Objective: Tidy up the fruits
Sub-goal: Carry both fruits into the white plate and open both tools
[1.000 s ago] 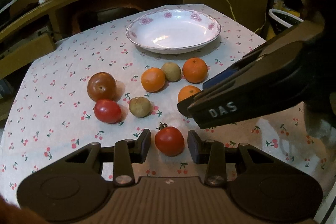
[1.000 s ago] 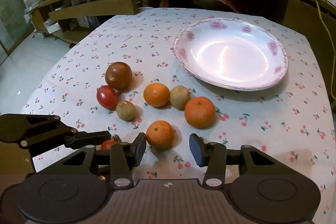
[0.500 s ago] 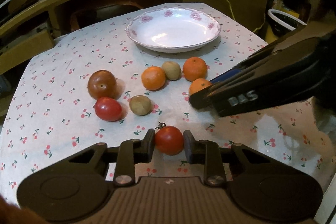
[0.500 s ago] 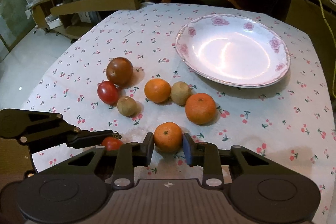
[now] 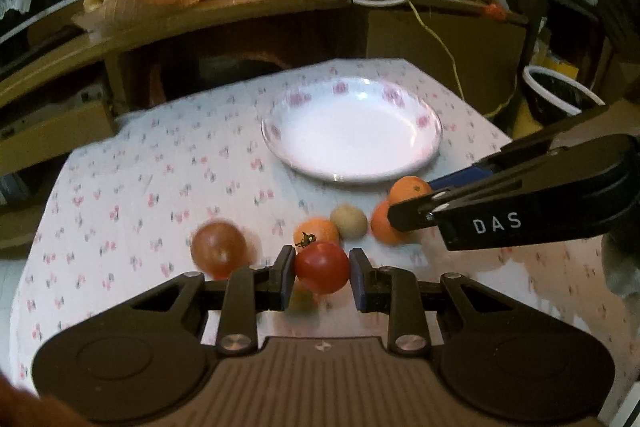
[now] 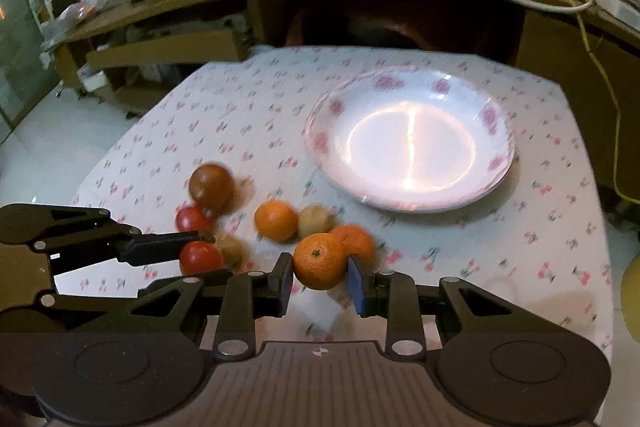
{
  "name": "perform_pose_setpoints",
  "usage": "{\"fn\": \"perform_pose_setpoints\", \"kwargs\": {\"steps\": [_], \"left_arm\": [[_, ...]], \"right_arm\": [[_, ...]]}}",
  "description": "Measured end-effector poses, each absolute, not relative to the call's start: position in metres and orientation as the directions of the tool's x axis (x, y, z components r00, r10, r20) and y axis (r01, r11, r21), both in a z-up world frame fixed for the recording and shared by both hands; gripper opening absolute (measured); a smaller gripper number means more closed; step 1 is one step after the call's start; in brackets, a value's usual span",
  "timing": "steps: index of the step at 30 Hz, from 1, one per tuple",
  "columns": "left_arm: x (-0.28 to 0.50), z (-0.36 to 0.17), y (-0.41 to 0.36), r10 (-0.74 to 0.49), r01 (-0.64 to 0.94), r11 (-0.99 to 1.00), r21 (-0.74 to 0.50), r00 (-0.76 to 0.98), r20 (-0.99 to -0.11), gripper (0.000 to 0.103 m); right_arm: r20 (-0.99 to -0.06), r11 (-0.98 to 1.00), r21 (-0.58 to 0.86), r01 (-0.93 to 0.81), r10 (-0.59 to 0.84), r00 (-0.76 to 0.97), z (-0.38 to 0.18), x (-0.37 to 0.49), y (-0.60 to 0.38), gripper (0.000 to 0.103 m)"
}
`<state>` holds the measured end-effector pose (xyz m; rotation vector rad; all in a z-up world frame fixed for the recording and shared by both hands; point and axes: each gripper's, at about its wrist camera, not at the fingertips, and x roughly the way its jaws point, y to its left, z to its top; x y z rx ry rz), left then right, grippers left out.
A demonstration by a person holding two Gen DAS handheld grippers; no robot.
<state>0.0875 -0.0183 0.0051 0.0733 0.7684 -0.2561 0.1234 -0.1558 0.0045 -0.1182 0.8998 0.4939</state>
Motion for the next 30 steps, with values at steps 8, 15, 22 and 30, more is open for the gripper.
{"fn": "perform_pose_setpoints", "kwargs": {"steps": [8, 15, 22, 30], "left_arm": [[0.135, 0.009, -0.026, -0.196, 0.261, 0.965, -0.002, 0.72, -0.665, 0.034], [0.165, 0.006, -0.033, -0.193, 0.28, 0.96, 0.028, 0.728, -0.658, 0.034], [0.184, 0.0, -0.038, -0.194, 0.286, 0.958, 0.032, 0.723, -0.663, 0.034], [0.189, -0.006, -0.041, -0.182, 0.279, 0.96, 0.033, 0.706, -0.684, 0.034]], "right_arm": [[-0.749, 0.911, 0.096, -0.402, 0.332, 0.573, 0.01, 0.158, -0.166, 0.03], [-0.751, 0.921, 0.08, -0.38, 0.307, 0.584, 0.004, 0.18, -0.166, 0.03], [-0.759, 0.931, 0.068, -0.36, 0.282, 0.587, -0.004, 0.196, -0.169, 0.03], [-0.771, 0.934, 0.069, -0.351, 0.274, 0.575, -0.009, 0.203, -0.172, 0.031]]}}
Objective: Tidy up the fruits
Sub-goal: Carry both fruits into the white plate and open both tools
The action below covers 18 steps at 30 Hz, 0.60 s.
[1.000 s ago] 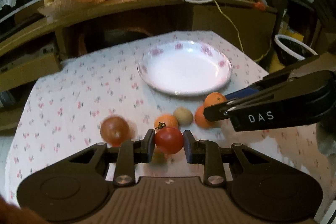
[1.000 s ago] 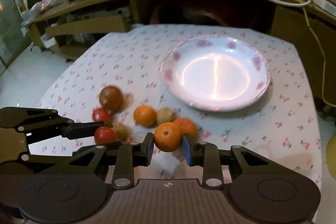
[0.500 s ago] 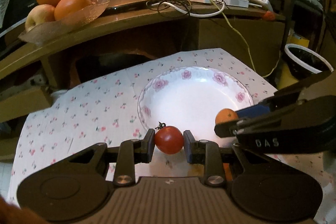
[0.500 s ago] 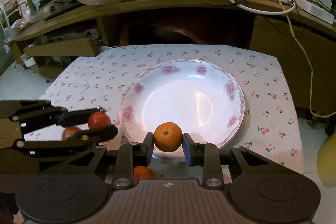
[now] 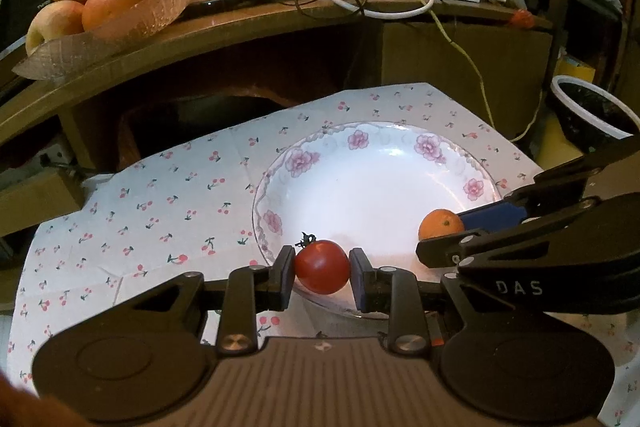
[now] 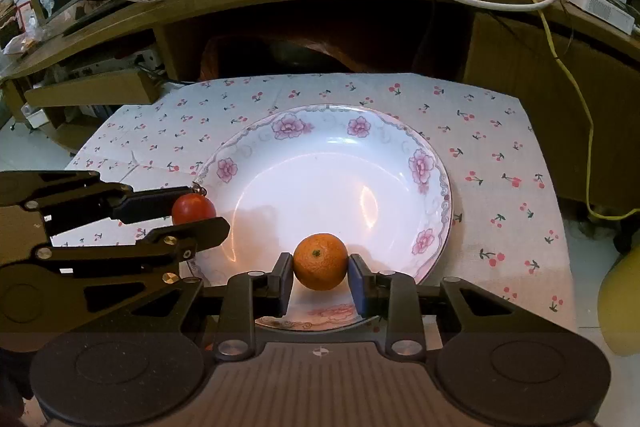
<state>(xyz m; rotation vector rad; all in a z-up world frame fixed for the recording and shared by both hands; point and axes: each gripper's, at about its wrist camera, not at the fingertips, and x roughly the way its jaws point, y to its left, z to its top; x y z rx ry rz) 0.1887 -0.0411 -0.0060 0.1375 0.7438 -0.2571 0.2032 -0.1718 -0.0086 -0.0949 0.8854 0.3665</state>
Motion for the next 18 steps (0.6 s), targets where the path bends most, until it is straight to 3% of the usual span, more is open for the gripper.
{"fn": "perform_pose_setpoints", "kwargs": {"steps": [18], "left_arm": [[0.186, 0.008, -0.031, -0.168, 0.244, 0.97, 0.018, 0.717, -0.677, 0.036]], "right_arm": [[-0.757, 0.939, 0.058, -0.339, 0.262, 0.598, -0.003, 0.203, -0.174, 0.036]]}}
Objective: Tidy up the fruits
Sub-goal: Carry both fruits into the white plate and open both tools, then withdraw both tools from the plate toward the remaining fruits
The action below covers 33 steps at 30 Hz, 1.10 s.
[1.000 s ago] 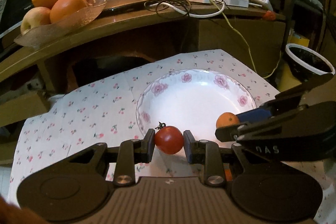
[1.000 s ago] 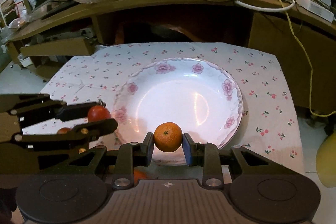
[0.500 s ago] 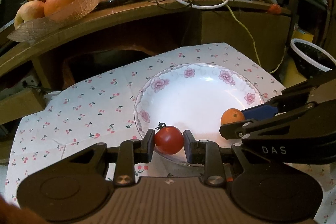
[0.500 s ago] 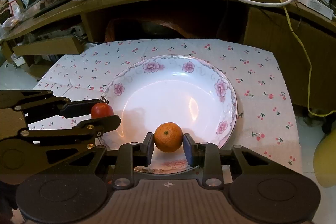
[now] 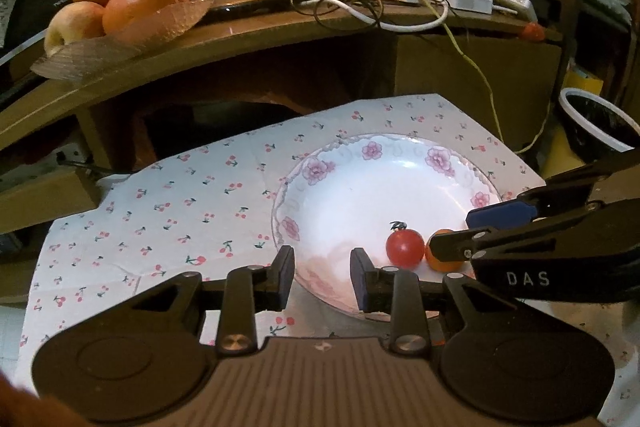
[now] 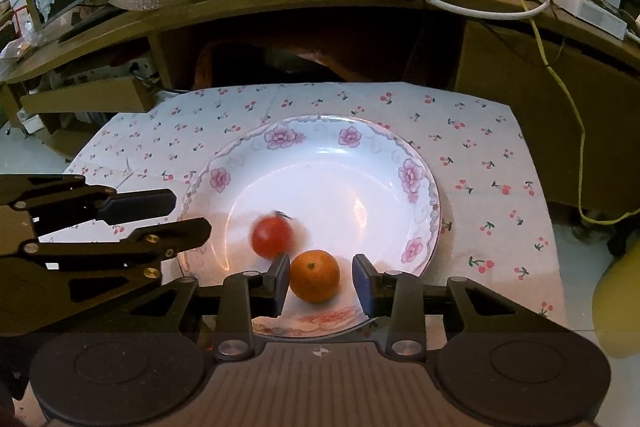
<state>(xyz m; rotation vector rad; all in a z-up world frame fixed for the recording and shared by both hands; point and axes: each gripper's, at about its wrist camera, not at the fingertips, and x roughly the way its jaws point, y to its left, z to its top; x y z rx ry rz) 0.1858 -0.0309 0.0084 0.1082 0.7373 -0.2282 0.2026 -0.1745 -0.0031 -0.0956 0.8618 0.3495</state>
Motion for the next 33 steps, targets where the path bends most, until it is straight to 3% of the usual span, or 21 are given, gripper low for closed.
{"fn": "perform_pose_setpoints", "kwargs": {"steps": [20, 33], "left_arm": [[0.142, 0.032, -0.003, -0.173, 0.213, 0.977, -0.023, 0.717, -0.675, 0.041], [0.093, 0.024, 0.032, -0.13, 0.141, 0.989, -0.045, 0.681, -0.721, 0.043]], "right_arm": [[-0.724, 0.952, 0.084, -0.295, 0.262, 0.638, 0.014, 0.198, -0.191, 0.036], [-0.764, 0.898, 0.088, -0.432, 0.339, 0.549, 0.007, 0.159, -0.175, 0.044]]}}
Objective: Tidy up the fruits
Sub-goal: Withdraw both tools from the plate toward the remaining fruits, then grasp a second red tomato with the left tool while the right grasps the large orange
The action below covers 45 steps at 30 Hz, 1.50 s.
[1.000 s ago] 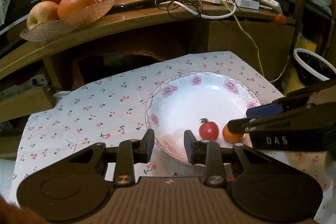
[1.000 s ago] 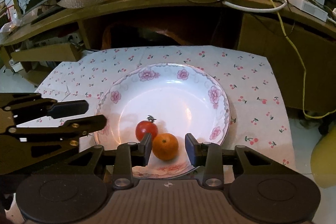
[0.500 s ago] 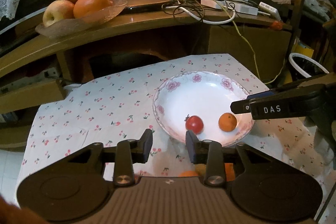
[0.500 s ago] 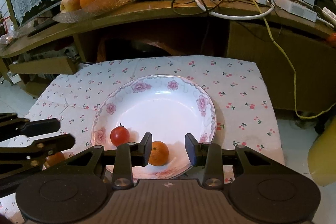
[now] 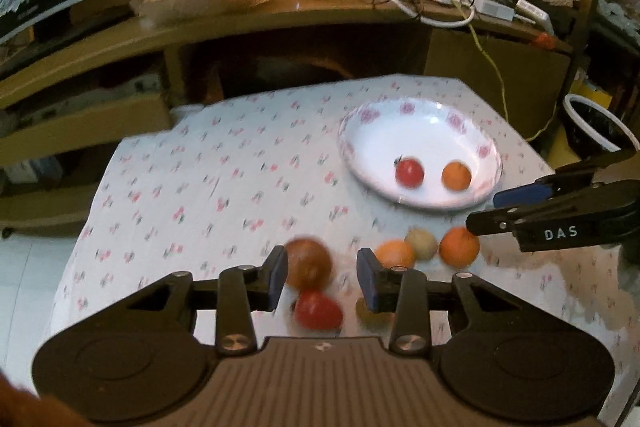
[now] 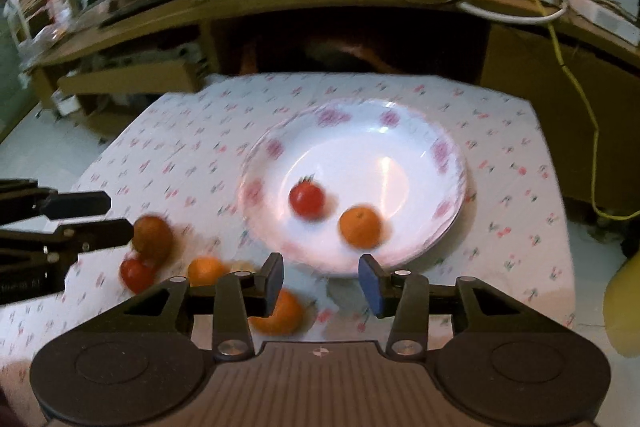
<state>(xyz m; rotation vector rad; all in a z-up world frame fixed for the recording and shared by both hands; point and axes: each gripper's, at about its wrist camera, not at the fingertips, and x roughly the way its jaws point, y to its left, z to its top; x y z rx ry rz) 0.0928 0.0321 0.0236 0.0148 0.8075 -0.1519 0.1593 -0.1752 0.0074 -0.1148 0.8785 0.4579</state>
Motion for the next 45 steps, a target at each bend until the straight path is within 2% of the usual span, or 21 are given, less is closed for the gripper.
{"fn": "perform_pose_setpoints", "kwargs": {"steps": [10, 26, 45], "left_arm": [[0.083, 0.004, 0.035, -0.138, 0.173, 0.984, -0.031, 0.647, -0.75, 0.044], [0.104, -0.023, 0.03, -0.162, 0.22, 0.975, -0.03, 0.609, -0.776, 0.047], [0.106, -0.03, 0.028, -0.165, 0.232, 0.972, -0.027, 0.6, -0.783, 0.043]], "right_arm": [[-0.798, 0.862, 0.056, -0.504, 0.342, 0.496, -0.009, 0.149, -0.163, 0.054], [-0.801, 0.831, 0.044, -0.555, 0.361, 0.478, -0.013, 0.149, -0.157, 0.055], [-0.81, 0.821, 0.081, -0.565, 0.384, 0.443, -0.016, 0.152, -0.155, 0.054]]}}
